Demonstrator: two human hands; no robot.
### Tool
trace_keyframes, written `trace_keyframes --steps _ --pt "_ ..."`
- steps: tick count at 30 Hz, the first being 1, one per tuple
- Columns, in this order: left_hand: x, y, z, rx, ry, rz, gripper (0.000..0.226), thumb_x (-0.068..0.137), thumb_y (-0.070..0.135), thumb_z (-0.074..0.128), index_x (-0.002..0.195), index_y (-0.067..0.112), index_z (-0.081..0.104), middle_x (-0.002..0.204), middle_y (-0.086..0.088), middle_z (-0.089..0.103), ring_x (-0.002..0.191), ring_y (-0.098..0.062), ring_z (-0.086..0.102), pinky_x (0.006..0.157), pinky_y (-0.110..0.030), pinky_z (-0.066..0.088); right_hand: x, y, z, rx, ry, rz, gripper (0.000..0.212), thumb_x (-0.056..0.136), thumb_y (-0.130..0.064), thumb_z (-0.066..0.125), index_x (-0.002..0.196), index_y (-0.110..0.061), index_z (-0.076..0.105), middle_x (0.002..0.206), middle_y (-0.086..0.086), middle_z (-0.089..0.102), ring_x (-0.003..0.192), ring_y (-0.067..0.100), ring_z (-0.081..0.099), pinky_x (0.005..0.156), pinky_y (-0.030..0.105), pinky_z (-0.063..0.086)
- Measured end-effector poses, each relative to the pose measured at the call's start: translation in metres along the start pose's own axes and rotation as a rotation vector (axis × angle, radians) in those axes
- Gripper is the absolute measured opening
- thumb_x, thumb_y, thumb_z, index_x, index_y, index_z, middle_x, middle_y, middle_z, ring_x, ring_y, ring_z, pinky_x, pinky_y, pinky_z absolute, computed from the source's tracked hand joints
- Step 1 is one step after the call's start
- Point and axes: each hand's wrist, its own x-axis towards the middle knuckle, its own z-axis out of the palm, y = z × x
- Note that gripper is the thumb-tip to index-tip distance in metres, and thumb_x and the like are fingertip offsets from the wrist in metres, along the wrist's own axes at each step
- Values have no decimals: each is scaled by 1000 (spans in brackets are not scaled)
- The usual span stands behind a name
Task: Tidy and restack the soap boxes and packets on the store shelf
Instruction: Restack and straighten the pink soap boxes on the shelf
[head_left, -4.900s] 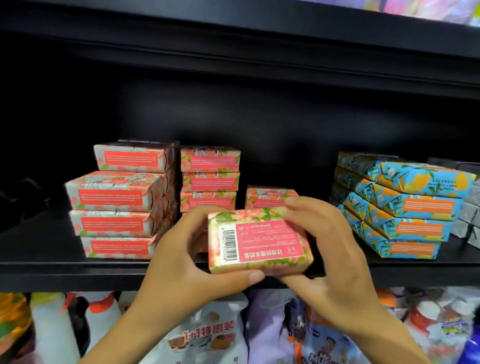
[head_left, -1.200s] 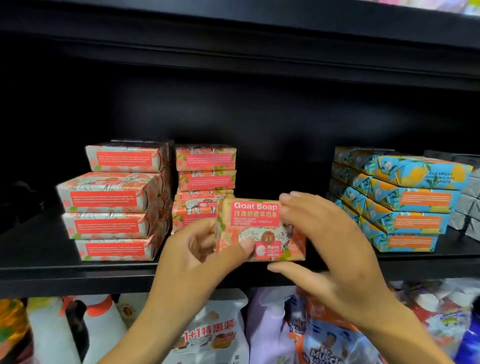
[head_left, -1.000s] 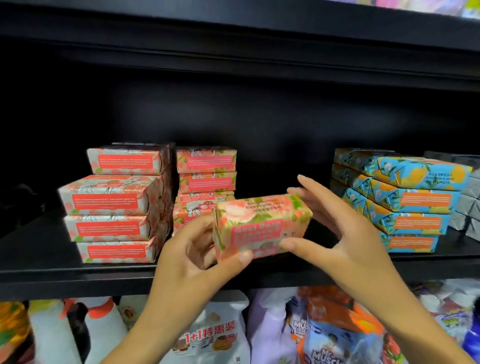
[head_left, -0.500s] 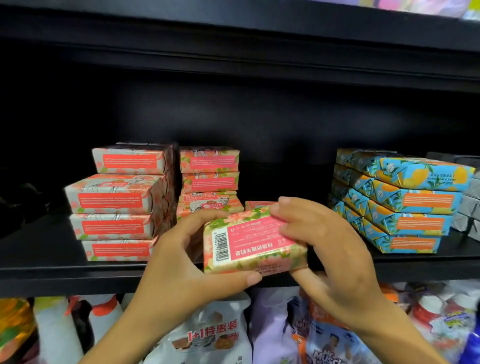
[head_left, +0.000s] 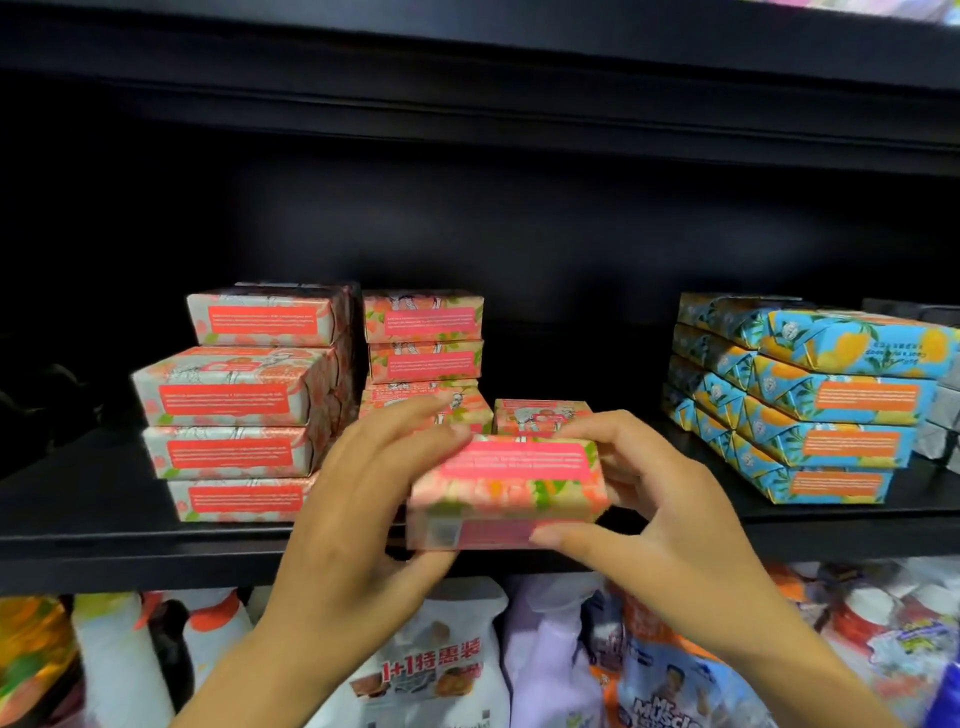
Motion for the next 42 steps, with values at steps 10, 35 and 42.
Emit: trace_keyframes --steps 10,35,42 --pt "-18 3 -6 -723 -35 -451 66 35 55 88 96 42 68 98 11 73 89 -9 70 71 -13 52 1 13 12 -337 193 -482 21 83 -9 57 101 -11 46 119 1 52 119 14 51 93 28 47" --pt "12 -12 13 314 359 -282 78 75 55 64 133 6 48 114 -5 62 108 -21 52 89 -19 34 -16 52 8 -691 -94 -62 35 81 -42 58 110 -24 67 109 -13 64 100 4 59 79 24 53" --pt "14 -18 20 340 420 -213 35 89 32 65 115 8 62 118 -7 60 113 -26 51 98 -16 26 -16 50 9 -735 -83 -95 34 82 -43 57 105 -22 69 105 -12 67 95 6 63 75 23 53"
